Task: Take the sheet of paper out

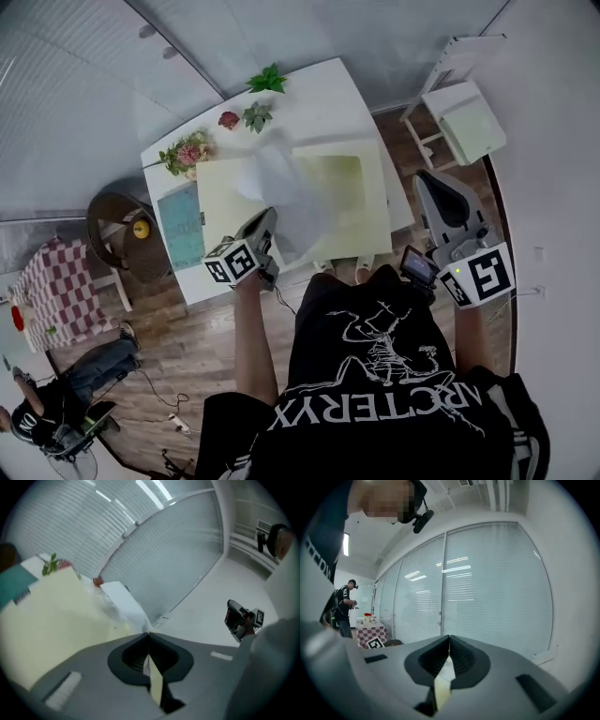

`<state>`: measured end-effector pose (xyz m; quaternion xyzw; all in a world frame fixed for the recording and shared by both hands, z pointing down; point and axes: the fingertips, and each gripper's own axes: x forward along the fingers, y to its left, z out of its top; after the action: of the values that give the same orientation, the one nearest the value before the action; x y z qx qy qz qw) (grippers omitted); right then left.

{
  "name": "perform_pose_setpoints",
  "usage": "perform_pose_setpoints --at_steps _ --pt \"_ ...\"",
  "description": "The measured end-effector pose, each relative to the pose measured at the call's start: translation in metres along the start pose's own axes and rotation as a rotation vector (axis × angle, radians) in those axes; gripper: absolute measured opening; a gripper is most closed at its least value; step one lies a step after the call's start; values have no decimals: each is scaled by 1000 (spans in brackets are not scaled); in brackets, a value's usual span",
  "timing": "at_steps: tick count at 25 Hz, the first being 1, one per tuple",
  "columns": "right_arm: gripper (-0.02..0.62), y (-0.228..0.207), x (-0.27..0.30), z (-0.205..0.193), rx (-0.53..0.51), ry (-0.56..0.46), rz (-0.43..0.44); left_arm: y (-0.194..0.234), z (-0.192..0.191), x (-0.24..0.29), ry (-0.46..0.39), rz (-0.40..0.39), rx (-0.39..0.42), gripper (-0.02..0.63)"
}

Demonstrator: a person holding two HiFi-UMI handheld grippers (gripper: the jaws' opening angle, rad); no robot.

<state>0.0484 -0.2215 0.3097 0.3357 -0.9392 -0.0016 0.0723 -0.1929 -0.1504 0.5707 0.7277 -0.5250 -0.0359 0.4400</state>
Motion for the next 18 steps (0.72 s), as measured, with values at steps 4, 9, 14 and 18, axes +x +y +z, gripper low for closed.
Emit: perform_pose_setpoints --at_steps 4,9,14,18 --pt "12 13 19 -3 4 -12 65 -25 49 -54 -131 99 203 11" --pt "12 26 32 -9 5 0 108 -67 88 -103 -261 229 412 11" --pt "12 30 41 -11 17 -11 99 -105 114 -135 -414 346 525 11" --pt "11 34 45 -11 10 -8 103 -133 130 -141 -481 371 601 11"
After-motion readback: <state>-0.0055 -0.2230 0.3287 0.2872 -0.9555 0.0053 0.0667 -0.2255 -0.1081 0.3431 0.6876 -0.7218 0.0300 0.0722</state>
